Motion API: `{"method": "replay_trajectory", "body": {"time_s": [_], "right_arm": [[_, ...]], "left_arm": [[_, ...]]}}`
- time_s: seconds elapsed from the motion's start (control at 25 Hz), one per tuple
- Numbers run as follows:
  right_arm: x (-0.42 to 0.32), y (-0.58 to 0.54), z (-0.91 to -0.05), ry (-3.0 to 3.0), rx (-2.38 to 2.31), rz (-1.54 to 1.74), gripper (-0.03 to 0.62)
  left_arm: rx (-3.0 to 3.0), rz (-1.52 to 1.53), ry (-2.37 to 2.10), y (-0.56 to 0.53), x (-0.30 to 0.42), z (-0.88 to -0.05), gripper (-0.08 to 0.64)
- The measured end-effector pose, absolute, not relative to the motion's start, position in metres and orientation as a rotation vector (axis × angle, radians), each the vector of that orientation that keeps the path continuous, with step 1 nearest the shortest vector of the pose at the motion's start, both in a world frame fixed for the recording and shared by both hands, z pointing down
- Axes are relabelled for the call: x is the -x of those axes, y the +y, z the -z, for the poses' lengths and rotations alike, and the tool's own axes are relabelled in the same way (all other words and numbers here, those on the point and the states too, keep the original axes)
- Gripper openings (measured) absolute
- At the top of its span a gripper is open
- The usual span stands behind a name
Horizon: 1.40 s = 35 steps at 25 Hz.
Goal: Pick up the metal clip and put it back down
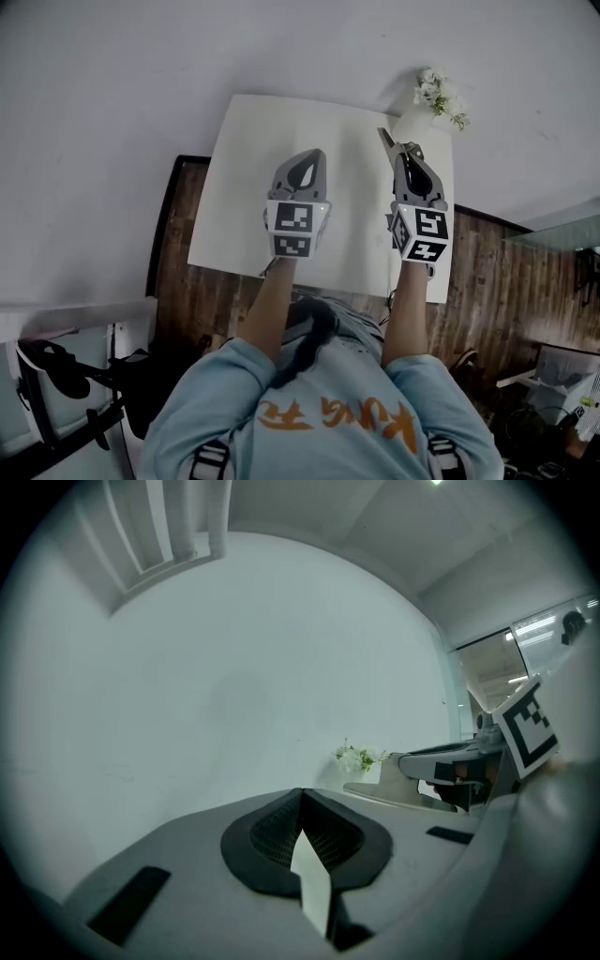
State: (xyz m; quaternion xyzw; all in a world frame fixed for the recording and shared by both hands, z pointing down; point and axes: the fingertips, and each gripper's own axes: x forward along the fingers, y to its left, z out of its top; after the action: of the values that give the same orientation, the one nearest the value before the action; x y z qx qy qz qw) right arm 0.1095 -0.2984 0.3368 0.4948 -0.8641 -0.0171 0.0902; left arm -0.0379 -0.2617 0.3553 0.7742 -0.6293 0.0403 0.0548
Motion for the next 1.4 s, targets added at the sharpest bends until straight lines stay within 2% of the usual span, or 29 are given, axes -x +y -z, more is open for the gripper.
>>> {"method": "replay_trajectory", "body": {"time_s": [0.68, 1.4], "right_arm": [[-0.163, -0.286, -0.365, -2.551, -1.59, -0.122, 0.035], [-0.19, -0.231, -0.503, -2.44, -1.55, -0.603, 0.035]], "left_arm": [[-2.434, -0.3, -1.768, -0.25, -0.007, -0.382, 0.02], [-2.365, -0.528, -1.517, -0.205, -0.048, -0.49, 0.02]]}}
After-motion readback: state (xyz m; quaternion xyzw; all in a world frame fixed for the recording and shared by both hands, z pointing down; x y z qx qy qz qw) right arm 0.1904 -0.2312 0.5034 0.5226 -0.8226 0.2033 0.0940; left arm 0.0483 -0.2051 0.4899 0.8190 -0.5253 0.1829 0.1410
